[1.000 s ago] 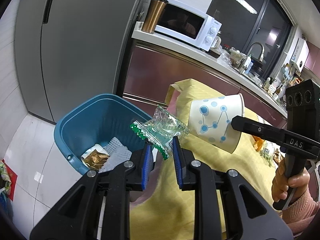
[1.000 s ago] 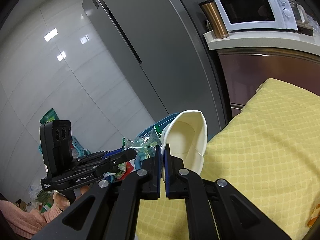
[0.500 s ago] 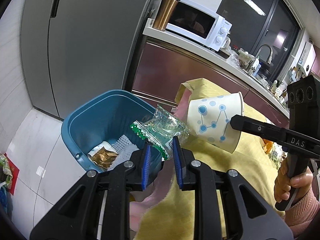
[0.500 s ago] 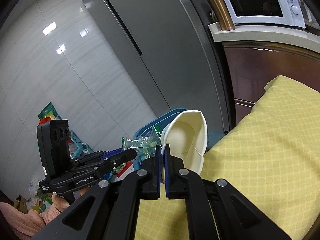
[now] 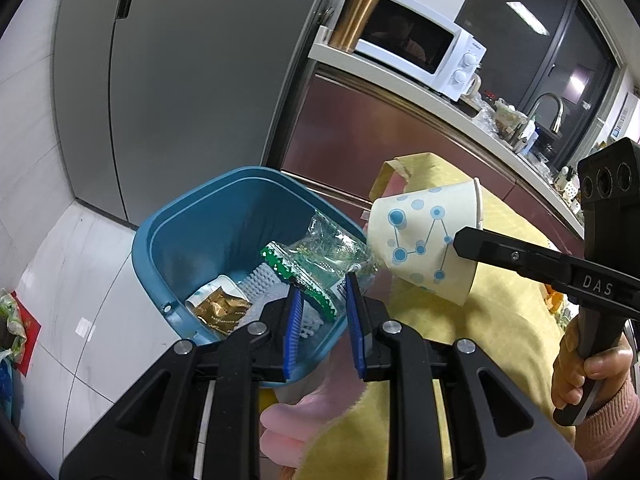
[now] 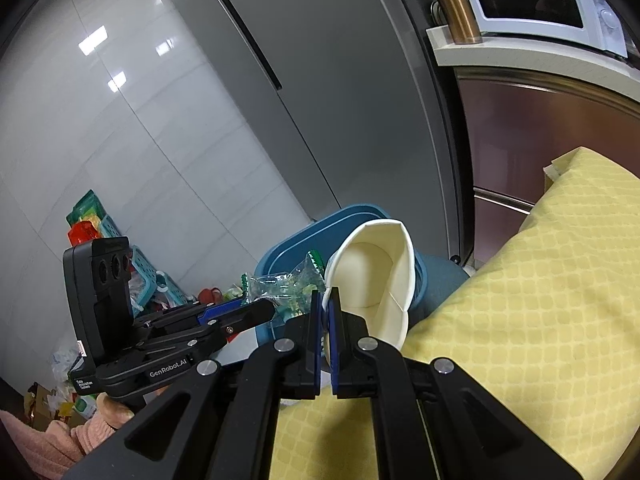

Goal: Collect trash
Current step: 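Carry the cup in right tool while left tool carries plastic wrapper over bin, then open right tool to drop cup while left tool drops plastic wrapper into bin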

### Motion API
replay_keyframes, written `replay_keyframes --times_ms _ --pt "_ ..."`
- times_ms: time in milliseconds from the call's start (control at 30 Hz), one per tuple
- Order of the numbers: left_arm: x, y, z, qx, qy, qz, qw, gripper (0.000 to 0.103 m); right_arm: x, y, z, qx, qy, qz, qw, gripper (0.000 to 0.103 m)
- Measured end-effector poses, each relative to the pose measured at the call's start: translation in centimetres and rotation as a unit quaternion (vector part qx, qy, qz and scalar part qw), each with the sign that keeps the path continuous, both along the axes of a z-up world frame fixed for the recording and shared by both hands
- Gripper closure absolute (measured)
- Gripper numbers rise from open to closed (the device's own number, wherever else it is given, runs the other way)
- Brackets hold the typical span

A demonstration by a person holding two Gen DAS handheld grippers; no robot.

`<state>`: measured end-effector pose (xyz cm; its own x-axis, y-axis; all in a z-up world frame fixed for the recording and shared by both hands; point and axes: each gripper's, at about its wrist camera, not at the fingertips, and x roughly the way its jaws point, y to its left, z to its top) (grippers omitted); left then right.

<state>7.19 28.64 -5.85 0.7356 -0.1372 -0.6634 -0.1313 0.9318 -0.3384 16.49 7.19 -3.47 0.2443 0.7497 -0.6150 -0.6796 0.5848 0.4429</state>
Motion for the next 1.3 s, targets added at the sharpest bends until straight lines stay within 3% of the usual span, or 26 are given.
replay_keyframes --times_ms 1033,1300 --pt "3.4 1.3 -5.3 -0.023 0.056 0.034 0.9976 0.080 2.2 5.7 -3.6 -0.076 0.028 0.024 0.996 0.096" --pt "4.4 1.3 -7.0 -0.028 0.074 0.036 0.9962 0.078 2.4 5.3 -3.6 -0.070 0.034 0.018 0.997 0.095"
